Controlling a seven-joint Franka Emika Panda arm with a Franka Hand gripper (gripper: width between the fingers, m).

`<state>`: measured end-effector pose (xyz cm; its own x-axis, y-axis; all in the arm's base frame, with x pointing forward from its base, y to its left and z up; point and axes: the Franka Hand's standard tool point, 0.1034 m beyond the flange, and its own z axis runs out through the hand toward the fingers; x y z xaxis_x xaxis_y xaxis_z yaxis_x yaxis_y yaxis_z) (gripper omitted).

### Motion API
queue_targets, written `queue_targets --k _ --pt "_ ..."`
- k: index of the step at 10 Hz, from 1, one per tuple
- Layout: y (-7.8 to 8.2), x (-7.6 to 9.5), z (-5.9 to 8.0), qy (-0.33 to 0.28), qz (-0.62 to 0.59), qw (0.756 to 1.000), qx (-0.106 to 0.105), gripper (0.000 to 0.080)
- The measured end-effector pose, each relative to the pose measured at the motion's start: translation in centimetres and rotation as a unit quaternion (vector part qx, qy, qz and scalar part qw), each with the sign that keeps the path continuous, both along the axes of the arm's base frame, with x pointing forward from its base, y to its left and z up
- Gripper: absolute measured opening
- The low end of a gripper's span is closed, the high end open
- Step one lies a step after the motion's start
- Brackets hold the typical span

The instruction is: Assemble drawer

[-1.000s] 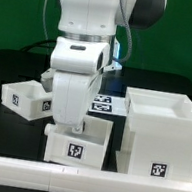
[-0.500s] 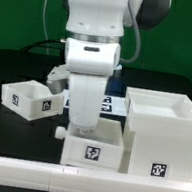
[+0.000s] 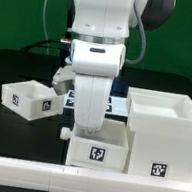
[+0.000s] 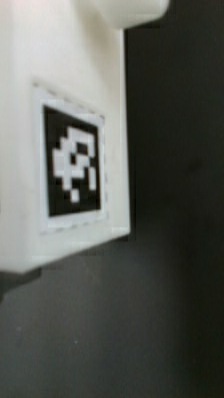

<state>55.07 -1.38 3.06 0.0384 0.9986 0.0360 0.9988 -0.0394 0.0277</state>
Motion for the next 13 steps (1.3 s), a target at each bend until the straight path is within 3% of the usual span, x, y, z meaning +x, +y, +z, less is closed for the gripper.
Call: queue_targets --k 2,6,13 --pt "0.0 0.7 -0.3 -0.001 0.004 1.000 0.001 0.0038" --pt "0.5 0.3 -1.3 0.006 0.002 1.000 0.004 0.0038" --pt "3.1 0.3 -1.5 0.008 0.007 1.000 0.011 0.0038"
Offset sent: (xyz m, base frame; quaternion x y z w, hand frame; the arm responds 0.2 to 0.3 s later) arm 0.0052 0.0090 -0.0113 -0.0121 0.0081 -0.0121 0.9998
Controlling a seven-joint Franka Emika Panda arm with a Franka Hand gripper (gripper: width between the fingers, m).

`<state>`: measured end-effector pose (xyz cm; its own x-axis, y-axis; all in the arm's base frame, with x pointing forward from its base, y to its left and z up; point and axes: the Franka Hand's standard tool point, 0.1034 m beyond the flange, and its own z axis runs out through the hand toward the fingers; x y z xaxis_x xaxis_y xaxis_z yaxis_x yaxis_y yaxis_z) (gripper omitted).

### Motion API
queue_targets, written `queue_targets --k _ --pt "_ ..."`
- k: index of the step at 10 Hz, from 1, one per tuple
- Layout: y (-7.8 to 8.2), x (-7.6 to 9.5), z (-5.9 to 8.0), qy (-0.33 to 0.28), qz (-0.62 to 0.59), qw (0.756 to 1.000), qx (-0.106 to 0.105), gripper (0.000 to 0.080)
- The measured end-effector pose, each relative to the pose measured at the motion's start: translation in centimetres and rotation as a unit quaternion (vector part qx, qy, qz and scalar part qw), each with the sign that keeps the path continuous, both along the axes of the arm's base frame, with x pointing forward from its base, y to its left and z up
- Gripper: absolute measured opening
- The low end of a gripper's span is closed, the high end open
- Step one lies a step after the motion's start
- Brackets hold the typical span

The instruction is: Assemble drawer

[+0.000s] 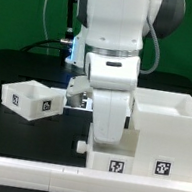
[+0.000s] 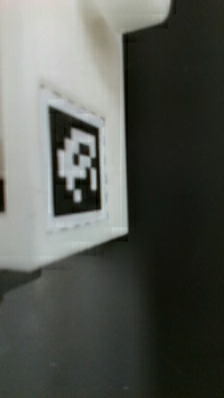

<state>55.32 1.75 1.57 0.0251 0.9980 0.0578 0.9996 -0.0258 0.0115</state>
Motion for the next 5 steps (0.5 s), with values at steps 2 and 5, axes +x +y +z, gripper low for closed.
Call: queue_targets --k 2,5 --pt "0.20 -0.04 -0.05 0.000 0.001 1.000 0.001 0.0038" --pt "0.12 -0.03 -0.03 0.000 0.001 1.000 0.001 0.0038"
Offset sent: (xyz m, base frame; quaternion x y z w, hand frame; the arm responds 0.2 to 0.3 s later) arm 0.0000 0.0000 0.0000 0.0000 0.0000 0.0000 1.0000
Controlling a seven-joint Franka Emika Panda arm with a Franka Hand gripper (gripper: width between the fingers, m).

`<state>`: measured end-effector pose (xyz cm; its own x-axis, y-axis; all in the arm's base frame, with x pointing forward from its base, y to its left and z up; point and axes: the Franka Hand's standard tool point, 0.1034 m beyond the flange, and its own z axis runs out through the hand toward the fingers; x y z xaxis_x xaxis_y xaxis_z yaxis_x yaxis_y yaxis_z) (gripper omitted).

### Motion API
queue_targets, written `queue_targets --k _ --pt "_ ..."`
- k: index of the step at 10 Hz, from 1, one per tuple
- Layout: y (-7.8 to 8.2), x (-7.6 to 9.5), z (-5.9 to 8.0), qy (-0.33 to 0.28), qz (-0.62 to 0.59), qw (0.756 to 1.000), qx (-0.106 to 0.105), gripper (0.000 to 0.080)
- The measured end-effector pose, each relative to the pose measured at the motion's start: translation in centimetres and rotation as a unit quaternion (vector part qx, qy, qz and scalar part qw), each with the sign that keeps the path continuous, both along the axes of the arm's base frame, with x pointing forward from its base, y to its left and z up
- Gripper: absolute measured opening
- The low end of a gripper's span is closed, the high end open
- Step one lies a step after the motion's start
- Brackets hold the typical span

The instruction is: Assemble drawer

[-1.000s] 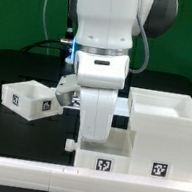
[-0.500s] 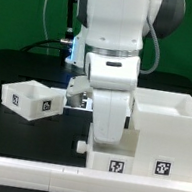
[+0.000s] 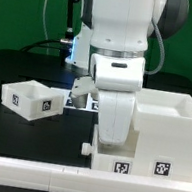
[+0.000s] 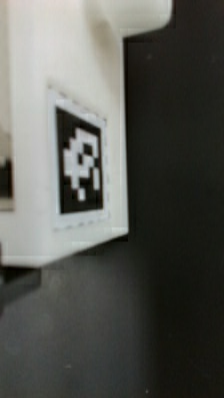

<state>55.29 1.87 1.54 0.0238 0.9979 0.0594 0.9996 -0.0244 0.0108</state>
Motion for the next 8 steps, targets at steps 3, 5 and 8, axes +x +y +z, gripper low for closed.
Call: queue_targets --k 3,5,8 --pt "-0.9 0.5 2.7 0.009 -0.001 1.000 -0.010 0.0353" --pt "-1.9 1.1 4.3 0.006 -0.007 1.000 -0.016 0.0618" --pt "-5.1 2.7 4.1 -0.003 -0.014 1.000 -0.018 0.0645"
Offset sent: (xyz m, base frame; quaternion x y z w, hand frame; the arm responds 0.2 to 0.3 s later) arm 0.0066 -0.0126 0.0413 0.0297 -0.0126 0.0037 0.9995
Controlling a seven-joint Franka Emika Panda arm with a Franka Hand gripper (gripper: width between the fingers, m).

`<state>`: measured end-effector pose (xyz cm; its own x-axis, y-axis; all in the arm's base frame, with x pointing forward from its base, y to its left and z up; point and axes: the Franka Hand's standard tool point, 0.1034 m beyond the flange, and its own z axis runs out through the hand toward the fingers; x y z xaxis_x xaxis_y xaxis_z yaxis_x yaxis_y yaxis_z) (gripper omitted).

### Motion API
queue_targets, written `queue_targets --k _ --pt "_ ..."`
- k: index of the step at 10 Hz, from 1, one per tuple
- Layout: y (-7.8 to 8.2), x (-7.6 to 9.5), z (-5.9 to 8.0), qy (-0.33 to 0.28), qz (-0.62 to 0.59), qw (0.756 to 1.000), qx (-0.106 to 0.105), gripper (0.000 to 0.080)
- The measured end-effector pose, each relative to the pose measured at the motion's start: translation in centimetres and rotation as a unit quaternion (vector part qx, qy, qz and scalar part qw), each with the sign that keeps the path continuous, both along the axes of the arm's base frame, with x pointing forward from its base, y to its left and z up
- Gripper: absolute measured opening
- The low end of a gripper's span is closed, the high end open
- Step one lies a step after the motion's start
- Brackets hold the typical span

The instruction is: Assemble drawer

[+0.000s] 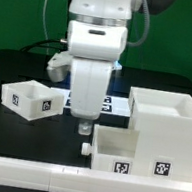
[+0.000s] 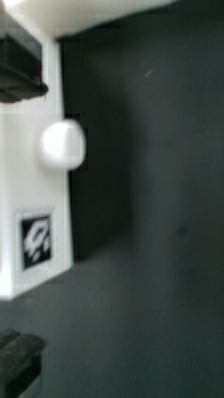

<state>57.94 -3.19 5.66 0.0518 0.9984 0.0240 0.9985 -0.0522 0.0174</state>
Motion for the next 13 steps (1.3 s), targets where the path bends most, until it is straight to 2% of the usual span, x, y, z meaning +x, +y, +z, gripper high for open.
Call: queue_targets --k 2,4,6,8,10,11,13 --pt "-1.4 1.2 -0.9 -0.003 -0.002 1.000 0.002 0.0649" --pt "-1.8 0.5 -2.1 0.006 -0.006 1.000 0.006 0.0649" --pt "-1.1 -0.1 -3.0 0.010 -0.007 1.000 0.008 0.0649" --pt "-0.1 -2.3 -4.2 0.015 -0.007 1.000 0.012 0.0649" --pt "0.8 -3.6 -4.9 0.016 -0.008 1.000 0.016 0.0649" --pt "1.2 -4.1 -5.2 0.018 -0.009 1.000 0.017 0.0649" --pt "2.3 -3.8 -5.0 0.015 -0.018 1.000 0.020 0.0649"
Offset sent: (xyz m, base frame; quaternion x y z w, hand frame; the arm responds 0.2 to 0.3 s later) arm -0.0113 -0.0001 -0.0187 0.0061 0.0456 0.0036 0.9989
